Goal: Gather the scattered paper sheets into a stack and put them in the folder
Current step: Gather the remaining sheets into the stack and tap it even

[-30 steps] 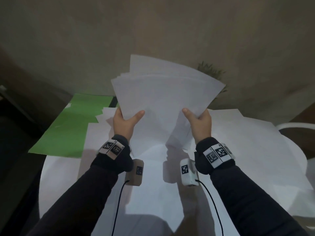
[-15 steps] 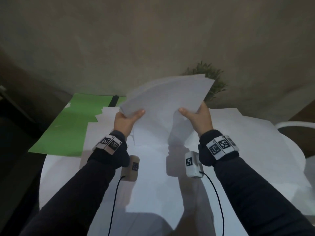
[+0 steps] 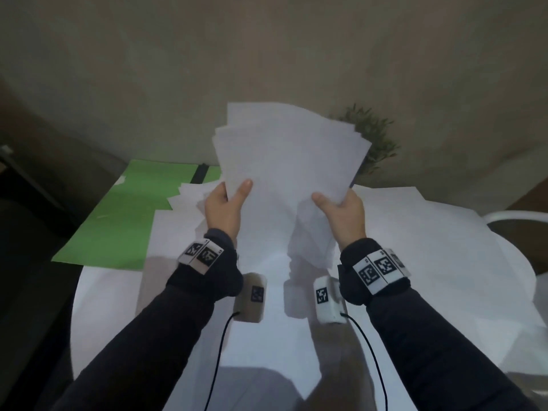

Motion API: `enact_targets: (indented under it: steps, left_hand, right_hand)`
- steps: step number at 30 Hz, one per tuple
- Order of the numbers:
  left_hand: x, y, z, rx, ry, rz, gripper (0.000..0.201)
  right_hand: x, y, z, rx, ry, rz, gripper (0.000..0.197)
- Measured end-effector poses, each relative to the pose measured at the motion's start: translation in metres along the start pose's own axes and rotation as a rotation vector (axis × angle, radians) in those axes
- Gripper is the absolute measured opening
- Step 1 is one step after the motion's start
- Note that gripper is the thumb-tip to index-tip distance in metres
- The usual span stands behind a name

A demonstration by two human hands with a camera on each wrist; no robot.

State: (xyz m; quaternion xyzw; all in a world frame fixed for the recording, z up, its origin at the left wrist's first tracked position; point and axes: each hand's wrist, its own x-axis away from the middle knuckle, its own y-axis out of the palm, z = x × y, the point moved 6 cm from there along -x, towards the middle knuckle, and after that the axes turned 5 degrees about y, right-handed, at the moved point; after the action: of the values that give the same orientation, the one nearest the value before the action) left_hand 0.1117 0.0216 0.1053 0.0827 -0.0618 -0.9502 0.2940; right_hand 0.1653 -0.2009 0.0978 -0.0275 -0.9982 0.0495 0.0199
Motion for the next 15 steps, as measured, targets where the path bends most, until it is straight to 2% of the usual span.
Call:
enact_targets:
  steps: [4, 9, 11, 15]
  left_hand:
    - [0.008, -0.007, -0.041, -0.095, -0.11, -0.1, 0.038]
    - [0.006, -0.009, -0.056, -0.095, -0.161, -0.091, 0.025]
    - [0.005, -0.01, -0.06, -0.095, -0.179, -0.107, 0.024]
    - [0.006, -0.01, -0.068, -0.148, -0.192, -0.184, 0.029]
  right_hand:
    - [0.002, -0.008, 0.042, 0.051, 0.16, -0.014, 0.038]
    - [0.001, -0.001, 0.058, 0.003, 0.242, -0.066, 0.011]
    - [0.0, 0.001, 0.058, 0.004, 0.245, -0.075, 0.015]
    - [0.0, 0.002, 0.047, 0.013, 0.208, -0.095, 0.04]
